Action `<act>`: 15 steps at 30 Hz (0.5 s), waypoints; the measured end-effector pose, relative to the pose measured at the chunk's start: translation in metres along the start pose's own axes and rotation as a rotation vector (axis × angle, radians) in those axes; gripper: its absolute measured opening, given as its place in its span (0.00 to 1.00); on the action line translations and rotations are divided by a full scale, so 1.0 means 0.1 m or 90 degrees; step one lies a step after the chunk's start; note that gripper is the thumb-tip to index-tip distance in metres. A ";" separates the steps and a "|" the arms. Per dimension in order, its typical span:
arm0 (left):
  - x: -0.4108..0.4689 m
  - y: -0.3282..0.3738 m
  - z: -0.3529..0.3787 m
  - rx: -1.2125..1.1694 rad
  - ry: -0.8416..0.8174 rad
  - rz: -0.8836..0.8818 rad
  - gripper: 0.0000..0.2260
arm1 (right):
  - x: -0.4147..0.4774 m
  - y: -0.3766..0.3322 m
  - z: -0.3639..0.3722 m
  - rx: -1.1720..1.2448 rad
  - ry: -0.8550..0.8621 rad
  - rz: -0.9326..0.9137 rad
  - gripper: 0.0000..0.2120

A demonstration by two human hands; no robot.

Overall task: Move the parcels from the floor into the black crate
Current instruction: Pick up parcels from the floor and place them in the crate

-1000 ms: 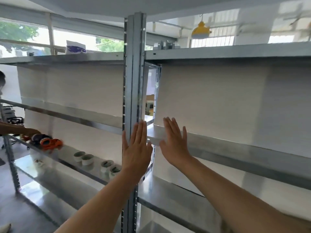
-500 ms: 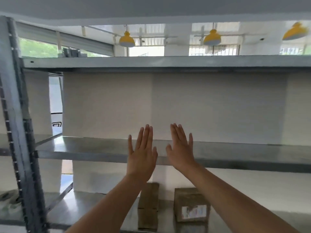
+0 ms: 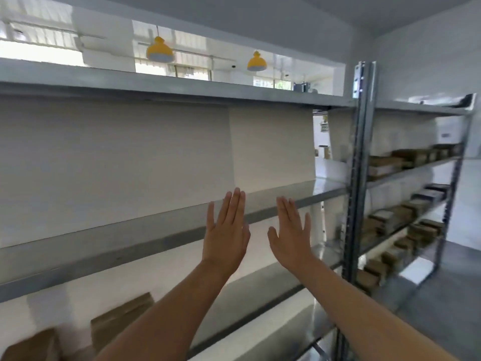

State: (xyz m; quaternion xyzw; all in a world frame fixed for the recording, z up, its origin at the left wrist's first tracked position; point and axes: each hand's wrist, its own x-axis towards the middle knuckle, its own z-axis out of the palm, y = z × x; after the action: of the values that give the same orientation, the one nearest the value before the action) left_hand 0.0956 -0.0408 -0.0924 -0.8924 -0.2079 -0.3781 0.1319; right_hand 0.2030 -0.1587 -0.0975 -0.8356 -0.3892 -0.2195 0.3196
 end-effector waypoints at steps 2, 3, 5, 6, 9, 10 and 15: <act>0.09 0.43 0.14 -0.050 -0.016 0.031 0.29 | -0.12 0.42 -0.20 -0.041 0.016 0.052 0.34; 0.12 0.64 0.21 -0.073 -0.023 0.048 0.29 | -0.19 0.62 -0.30 -0.060 0.018 0.077 0.34; 0.14 1.03 0.34 -0.110 -0.033 0.086 0.30 | -0.32 0.99 -0.49 -0.095 0.016 0.119 0.34; 0.15 1.21 0.38 -0.130 -0.036 0.106 0.30 | -0.38 1.17 -0.57 -0.109 0.015 0.140 0.34; 0.15 1.70 0.53 -0.197 -0.043 0.160 0.30 | -0.55 1.60 -0.73 -0.144 0.022 0.213 0.33; 0.16 1.83 0.60 -0.217 -0.052 0.173 0.30 | -0.60 1.72 -0.75 -0.152 0.026 0.233 0.33; 0.24 2.36 0.99 -0.303 -0.082 0.213 0.28 | -0.72 2.20 -0.73 -0.214 0.017 0.304 0.33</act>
State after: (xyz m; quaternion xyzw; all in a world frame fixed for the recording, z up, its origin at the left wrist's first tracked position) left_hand 0.2836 -0.2031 -0.1607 -0.9423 0.0288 -0.3318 -0.0340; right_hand 0.3253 -0.3549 -0.1709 -0.9418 -0.1353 -0.2104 0.2245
